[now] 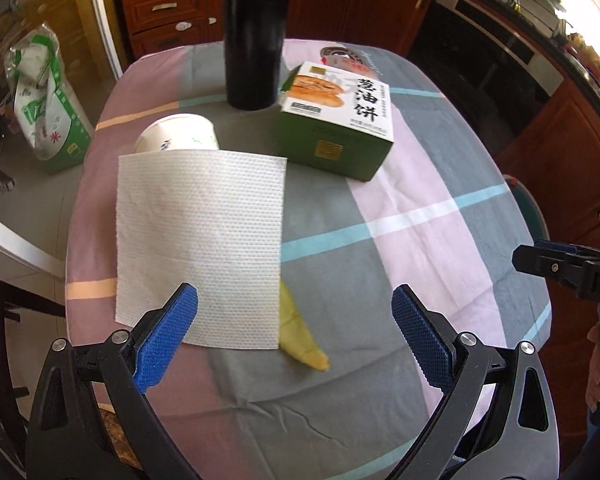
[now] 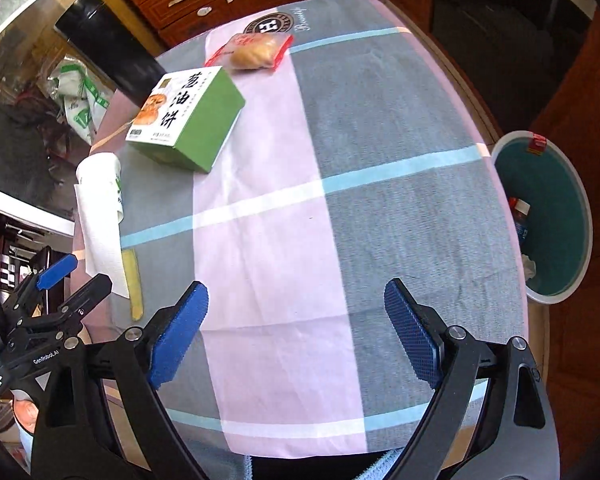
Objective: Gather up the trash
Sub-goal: 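Return both tools to the table and approach the paper towel with the left tool, then grasp the paper towel with the left tool while the right tool grasps the yellow peel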
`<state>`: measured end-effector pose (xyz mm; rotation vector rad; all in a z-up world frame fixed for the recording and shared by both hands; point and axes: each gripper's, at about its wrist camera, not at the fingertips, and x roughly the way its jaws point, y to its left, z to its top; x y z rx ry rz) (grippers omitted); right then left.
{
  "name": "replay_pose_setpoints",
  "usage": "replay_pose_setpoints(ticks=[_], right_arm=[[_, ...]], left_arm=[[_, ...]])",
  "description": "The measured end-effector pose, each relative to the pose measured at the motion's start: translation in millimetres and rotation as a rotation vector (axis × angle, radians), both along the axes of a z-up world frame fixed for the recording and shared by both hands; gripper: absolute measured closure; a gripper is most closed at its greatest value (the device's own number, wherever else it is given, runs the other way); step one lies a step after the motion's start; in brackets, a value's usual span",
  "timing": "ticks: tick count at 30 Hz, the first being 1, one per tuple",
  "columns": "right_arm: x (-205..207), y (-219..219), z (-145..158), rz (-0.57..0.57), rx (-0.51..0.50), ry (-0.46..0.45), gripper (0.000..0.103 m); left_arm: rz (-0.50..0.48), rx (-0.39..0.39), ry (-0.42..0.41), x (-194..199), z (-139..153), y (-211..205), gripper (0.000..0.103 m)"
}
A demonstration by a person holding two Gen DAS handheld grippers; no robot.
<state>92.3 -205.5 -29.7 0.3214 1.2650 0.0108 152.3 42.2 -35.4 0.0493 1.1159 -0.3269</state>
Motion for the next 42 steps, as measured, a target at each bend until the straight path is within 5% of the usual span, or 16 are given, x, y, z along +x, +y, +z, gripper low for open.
replay_pose_setpoints(ticks=[10, 27, 37, 42], right_arm=[[18, 77, -13, 0.101, -0.012, 0.04, 0.015], [26, 84, -48, 0.101, -0.059, 0.121, 0.015], [25, 95, -57, 0.118, -0.065, 0.137, 0.015], [25, 108, -55, 0.144, -0.063, 0.122, 0.015]], left_arm=[[0.074, 0.018, 0.035, 20, -22, 63, 0.005], [0.058, -0.026, 0.104, 44, -57, 59, 0.006], [0.066, -0.043, 0.078, 34, -47, 65, 0.066], [0.044, -0.075, 0.069, 23, -36, 74, 0.078]])
